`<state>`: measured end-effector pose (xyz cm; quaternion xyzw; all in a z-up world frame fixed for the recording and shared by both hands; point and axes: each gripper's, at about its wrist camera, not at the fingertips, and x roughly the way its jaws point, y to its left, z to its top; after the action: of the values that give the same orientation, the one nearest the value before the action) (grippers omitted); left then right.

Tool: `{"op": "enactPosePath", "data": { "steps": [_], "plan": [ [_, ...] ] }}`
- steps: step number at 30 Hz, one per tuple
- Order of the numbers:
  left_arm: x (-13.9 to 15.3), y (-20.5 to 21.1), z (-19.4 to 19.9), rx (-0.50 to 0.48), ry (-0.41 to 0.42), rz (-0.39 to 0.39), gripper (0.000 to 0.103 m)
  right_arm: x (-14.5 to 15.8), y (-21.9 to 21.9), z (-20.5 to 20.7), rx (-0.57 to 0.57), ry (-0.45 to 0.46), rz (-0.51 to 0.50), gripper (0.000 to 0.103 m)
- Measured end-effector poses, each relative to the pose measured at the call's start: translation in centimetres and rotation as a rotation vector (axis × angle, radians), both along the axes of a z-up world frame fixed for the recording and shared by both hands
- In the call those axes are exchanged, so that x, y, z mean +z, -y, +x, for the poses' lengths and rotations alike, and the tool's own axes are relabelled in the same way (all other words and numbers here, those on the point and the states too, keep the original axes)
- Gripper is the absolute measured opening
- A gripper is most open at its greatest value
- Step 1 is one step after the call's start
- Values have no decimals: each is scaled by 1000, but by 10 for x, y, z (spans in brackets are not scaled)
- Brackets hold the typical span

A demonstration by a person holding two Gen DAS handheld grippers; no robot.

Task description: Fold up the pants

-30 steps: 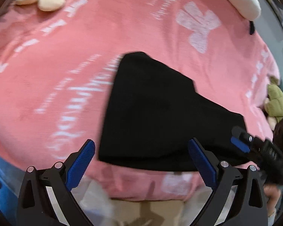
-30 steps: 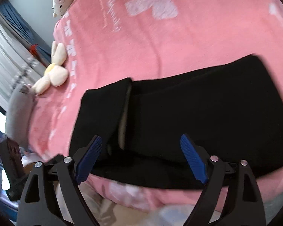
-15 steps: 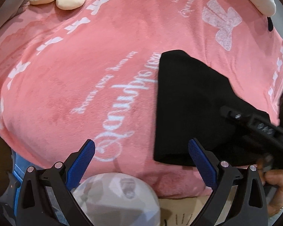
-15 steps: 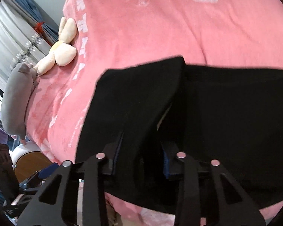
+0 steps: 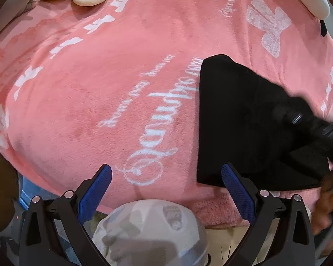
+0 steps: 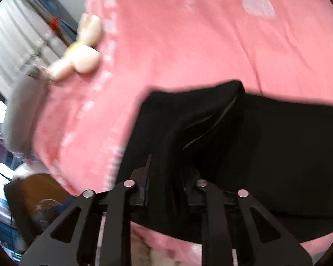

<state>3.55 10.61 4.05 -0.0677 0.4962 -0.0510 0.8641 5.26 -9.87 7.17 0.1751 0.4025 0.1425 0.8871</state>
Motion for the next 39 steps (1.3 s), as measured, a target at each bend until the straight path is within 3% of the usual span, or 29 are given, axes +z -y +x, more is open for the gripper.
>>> {"op": "enactPosePath", "data": {
  "steps": [4, 7, 8, 11, 12, 13, 14, 16, 17, 18, 20, 21, 22, 27, 28, 29, 30, 35, 36, 37, 38, 39],
  "plan": [
    [13, -2, -3, 3, 32, -17, 97, 91, 20, -32, -6, 219, -75, 17],
    [20, 4, -2, -7, 44, -33, 97, 113, 62, -63, -102, 273, -200, 18],
    [21, 7, -2, -13, 39, -44, 97, 108, 79, -70, -153, 254, -244, 18],
    [18, 24, 2, -42, 19, -71, 97, 42, 148, -76, -313, 51, -328, 18],
    [17, 31, 2, -51, 16, -69, 97, 5, 173, -74, -359, -50, -319, 18],
    [15, 43, 2, -72, 13, -59, 97, -23, 190, -75, -389, -128, -295, 25],
    [15, 50, 2, -84, 12, -50, 97, -42, 203, -82, -409, -136, -241, 27],
    [16, 68, 2, -121, 14, -33, 97, -41, 216, -96, -428, -64, -95, 34],
    [18, 74, 3, -134, 16, -36, 97, -38, 220, -99, -442, -57, -69, 35],
    [20, 82, 4, -153, 19, -58, 97, -34, 224, -102, -458, -44, -55, 36],
    [22, 94, 10, -174, 22, -106, 97, -21, 236, -107, -485, -5, -54, 50],
    [21, 100, 15, -178, 19, -125, 97, -19, 241, -108, -491, 2, -57, 62],
    [16, 110, 25, -175, -7, -148, 97, -17, 245, -107, -495, 8, -66, 63],
    [-11, 142, 58, -181, -112, -249, 97, -36, 253, -87, -379, -7, 19, 63],
    [-18, 149, 62, -175, -132, -251, 97, -40, 250, -80, -368, -24, -7, 49],
    [-21, 152, 65, -165, -142, -247, 97, -44, 248, -73, -350, -36, -31, 25],
    [-21, 154, 66, -163, -141, -253, 97, -42, 246, -68, -318, -44, -28, 13],
    [-4, 162, 63, -170, -55, -193, 97, 11, 233, -84, -319, 92, -118, 12],
    [-5, 165, 64, -178, -48, -179, 97, 4, 235, -85, -337, 75, -179, 16],
    [-8, 166, 66, -181, -55, -179, 97, -13, 238, -80, -336, 23, -227, 26],
    [-14, 169, 69, -185, -75, -187, 97, -36, 245, -75, -350, -48, -243, 28],
    [-21, 171, 71, -188, -108, -200, 97, -43, 253, -82, -382, -16, -170, 31]
  ]
}}
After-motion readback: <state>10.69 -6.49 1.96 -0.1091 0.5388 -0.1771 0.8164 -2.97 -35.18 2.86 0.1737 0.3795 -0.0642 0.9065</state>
